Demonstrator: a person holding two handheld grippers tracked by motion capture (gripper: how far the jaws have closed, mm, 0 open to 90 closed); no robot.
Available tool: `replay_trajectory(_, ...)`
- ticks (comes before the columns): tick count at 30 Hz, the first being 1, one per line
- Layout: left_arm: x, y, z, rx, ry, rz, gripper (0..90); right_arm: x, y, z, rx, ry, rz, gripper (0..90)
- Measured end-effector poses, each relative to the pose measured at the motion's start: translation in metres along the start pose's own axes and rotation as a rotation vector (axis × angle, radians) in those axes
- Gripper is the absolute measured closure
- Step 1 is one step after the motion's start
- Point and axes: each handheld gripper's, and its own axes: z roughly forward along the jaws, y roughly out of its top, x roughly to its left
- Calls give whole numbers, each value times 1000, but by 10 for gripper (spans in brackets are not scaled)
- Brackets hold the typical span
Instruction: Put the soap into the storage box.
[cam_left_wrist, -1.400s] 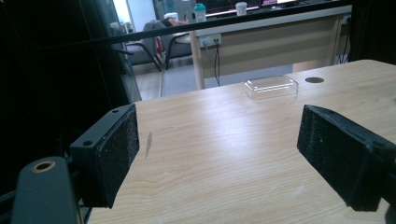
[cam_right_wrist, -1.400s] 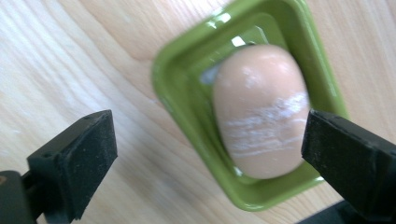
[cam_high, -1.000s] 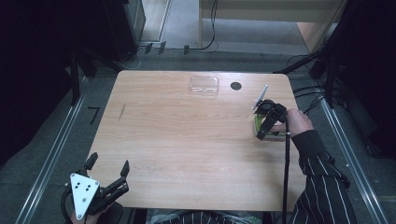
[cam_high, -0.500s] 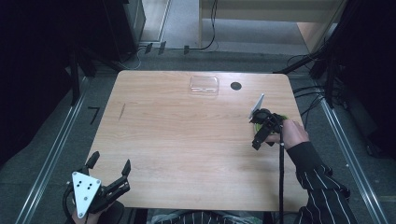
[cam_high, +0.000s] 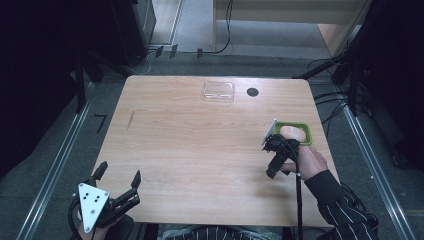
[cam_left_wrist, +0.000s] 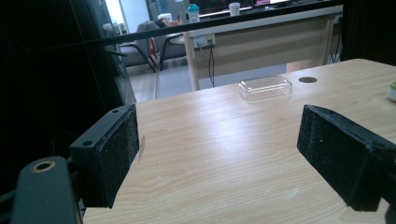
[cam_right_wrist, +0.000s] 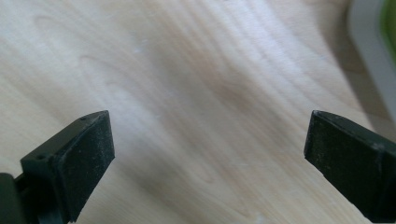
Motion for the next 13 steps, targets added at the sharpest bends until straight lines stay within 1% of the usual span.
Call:
replay_trajectory(3, 0, 0, 0, 0, -1, 0, 133, 10, -6, 2, -3, -10, -19, 25)
replay_trajectory(4, 0, 0, 0, 0, -1, 0, 134, 12, -8, 2, -10, -2, -26, 26)
replay_trajectory(5, 0, 0, 0, -3, -1, 0, 133, 14, -10, 2, -14, -4, -23, 26)
replay_trajectory(6, 0, 0, 0, -1, -1, 1, 133, 18, -14, 4, -24, -19, -36, 30)
replay_trajectory(8, -1, 0, 0, -1, -1, 2, 133, 20, -16, 6, -22, -18, -39, 32)
replay_trajectory(10, -1, 1, 1, -3, -1, 3, 133, 23, -19, 11, -23, -28, -47, 41)
replay_trajectory(13, -2, 1, 1, -1, -1, 3, 133, 26, -24, 17, -19, -21, -74, 51)
